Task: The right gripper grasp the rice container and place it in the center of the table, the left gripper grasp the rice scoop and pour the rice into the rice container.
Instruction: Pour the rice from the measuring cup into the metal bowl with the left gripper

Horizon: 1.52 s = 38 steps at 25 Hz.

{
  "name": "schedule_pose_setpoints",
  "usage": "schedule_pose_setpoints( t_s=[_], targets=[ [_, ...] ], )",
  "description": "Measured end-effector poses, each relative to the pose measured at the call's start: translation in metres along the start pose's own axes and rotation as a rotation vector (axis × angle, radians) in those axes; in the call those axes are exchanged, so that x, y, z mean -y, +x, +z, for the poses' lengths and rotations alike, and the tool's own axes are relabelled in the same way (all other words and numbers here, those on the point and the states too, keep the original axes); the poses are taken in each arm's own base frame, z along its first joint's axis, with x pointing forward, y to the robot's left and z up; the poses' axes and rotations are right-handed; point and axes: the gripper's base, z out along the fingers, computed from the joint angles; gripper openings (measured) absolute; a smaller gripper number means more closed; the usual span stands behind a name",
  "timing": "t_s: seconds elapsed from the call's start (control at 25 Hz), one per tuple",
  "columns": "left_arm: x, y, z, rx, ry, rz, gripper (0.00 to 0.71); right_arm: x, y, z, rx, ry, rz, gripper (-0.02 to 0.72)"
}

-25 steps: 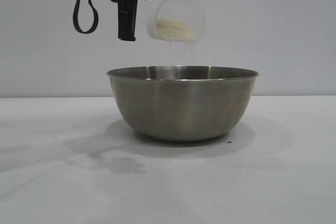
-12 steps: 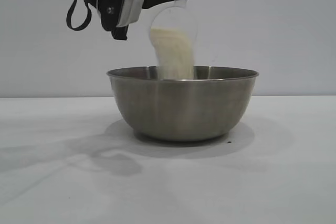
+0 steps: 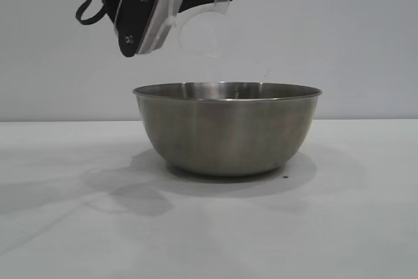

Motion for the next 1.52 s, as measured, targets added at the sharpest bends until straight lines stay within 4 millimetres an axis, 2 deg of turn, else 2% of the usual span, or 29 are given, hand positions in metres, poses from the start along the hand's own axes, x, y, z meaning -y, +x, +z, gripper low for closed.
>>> schedule_pose_setpoints(
  t_s=[0.44, 0.56, 0.8, 1.0, 1.32, 1.52],
  targets=[
    [-0.001, -0.001, 0.000, 0.012, -0.009, 0.009, 0.000, 0.000, 0.000, 0.000, 0.000, 0.000, 0.000, 0.505],
    [-0.001, -0.001, 0.000, 0.012, -0.008, -0.068, 0.000, 0.000, 0.000, 0.000, 0.000, 0.000, 0.000, 0.505],
    [0.000, 0.001, 0.000, -0.006, -0.004, -0.414, 0.000, 0.000, 0.000, 0.000, 0.000, 0.000, 0.000, 0.505],
    [0.001, 0.010, -0.001, -0.106, -0.040, -0.845, 0.000, 0.000, 0.000, 0.000, 0.000, 0.000, 0.000, 0.505],
    [0.014, 0.035, -0.008, -0.438, -0.178, -1.511, 0.000, 0.000, 0.000, 0.000, 0.000, 0.000, 0.000, 0.505],
    [0.033, 0.041, -0.024, -0.746, -0.240, -1.771, 0.000, 0.000, 0.000, 0.000, 0.000, 0.000, 0.000, 0.505]
  ],
)
